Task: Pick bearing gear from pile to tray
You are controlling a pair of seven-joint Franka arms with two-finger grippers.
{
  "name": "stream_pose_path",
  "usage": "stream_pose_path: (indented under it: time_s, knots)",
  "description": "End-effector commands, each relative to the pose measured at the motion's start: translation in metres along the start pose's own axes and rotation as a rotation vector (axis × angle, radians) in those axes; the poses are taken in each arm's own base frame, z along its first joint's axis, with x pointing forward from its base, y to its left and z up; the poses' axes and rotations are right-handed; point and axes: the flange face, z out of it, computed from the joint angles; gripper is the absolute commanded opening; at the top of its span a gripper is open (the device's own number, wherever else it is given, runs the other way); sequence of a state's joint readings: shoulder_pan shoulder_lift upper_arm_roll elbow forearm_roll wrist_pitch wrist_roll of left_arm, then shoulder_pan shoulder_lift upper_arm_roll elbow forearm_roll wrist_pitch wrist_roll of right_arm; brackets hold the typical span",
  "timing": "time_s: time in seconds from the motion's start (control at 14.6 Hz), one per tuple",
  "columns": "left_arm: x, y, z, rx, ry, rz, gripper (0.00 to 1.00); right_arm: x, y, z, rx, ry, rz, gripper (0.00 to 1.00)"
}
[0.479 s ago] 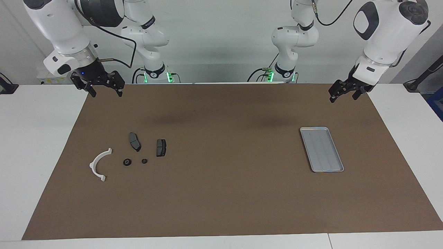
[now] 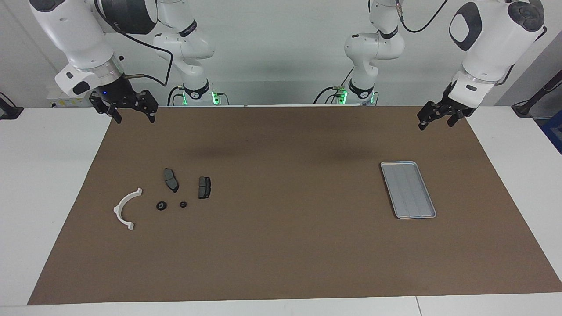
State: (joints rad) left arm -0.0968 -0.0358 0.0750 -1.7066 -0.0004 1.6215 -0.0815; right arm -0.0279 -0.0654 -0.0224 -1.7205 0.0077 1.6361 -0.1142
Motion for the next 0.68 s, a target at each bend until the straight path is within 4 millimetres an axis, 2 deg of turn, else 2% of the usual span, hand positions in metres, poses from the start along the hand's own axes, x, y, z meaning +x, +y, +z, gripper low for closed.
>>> stream_pose_path:
  time_s: [0.0, 0.14, 0.27, 0.48, 0.62]
  knots:
    - [-0.002, 0.001, -0.001, -0.011, -0.007, 0.003, 1.0, 0.017, 0.027, 0.042, 0.0, 0.026, 0.001, 1.0]
    - [-0.002, 0.0, -0.002, -0.011, -0.007, 0.001, 1.0, 0.048, 0.037, 0.092, -0.003, 0.021, 0.01, 1.0]
    - [-0.002, 0.001, -0.002, -0.01, -0.007, 0.004, 1.0, 0.07, 0.04, 0.136, -0.009, 0.017, 0.007, 0.99]
    - [-0.003, 0.005, -0.002, -0.01, -0.008, 0.009, 1.0, 0.087, 0.042, 0.181, -0.011, 0.015, 0.004, 0.99]
    - [-0.001, 0.008, -0.003, -0.008, -0.001, 0.015, 1.0, 0.094, 0.04, 0.203, -0.011, 0.013, 0.0, 0.99]
